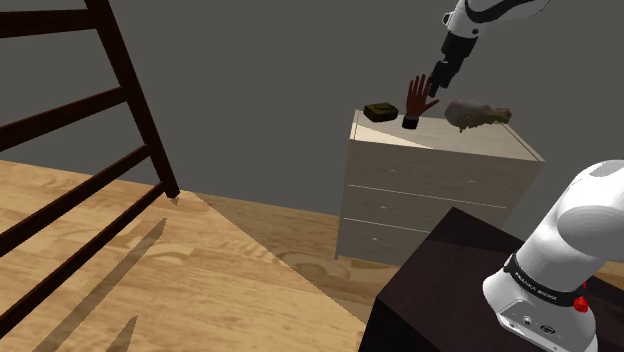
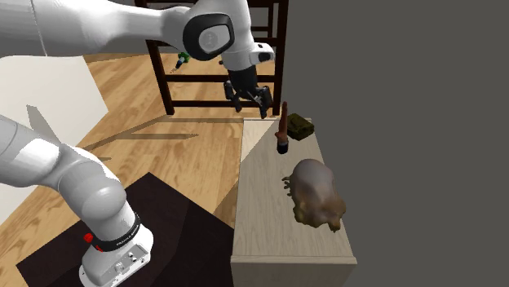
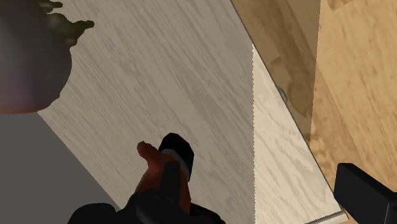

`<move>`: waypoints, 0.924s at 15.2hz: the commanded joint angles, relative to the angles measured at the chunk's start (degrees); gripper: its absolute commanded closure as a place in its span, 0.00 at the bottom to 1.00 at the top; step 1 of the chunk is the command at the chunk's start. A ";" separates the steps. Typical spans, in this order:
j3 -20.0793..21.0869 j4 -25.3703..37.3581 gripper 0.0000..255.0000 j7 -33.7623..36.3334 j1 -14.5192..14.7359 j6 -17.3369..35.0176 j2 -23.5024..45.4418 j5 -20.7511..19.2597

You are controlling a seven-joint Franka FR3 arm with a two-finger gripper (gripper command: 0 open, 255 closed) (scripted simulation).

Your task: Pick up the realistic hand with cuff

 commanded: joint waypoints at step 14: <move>-7.18 2.83 0.00 -8.12 -0.20 13.81 12.90 2.76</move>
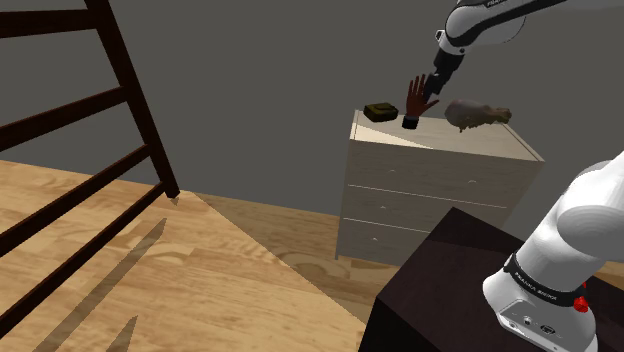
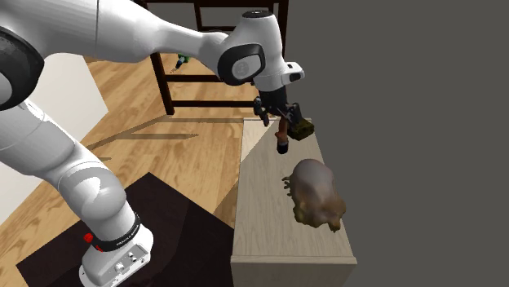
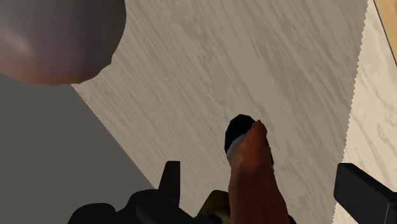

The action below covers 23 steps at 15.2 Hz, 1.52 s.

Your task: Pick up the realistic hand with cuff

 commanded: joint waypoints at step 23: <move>0.75 7.28 1.00 0.01 0.19 -8.54 -1.36 -0.03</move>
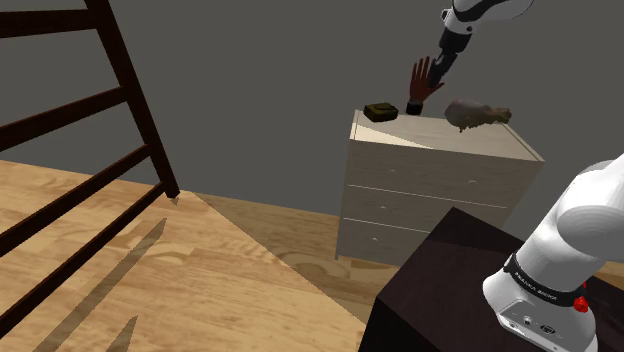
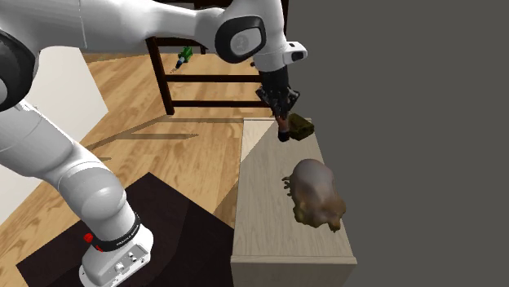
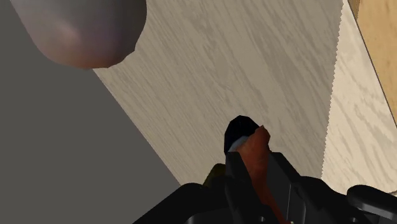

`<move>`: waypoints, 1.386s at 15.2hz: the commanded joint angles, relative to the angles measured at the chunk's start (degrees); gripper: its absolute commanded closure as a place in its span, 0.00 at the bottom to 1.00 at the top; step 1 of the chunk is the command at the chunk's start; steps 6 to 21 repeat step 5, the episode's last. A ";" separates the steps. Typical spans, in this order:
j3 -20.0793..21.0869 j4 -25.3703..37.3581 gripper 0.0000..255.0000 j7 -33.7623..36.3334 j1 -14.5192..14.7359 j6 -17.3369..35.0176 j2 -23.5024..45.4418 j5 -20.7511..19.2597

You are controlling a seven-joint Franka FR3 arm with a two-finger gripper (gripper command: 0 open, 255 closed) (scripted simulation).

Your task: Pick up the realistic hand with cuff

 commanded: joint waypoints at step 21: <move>0.15 3.11 1.00 -0.20 0.09 -3.20 -0.10 0.15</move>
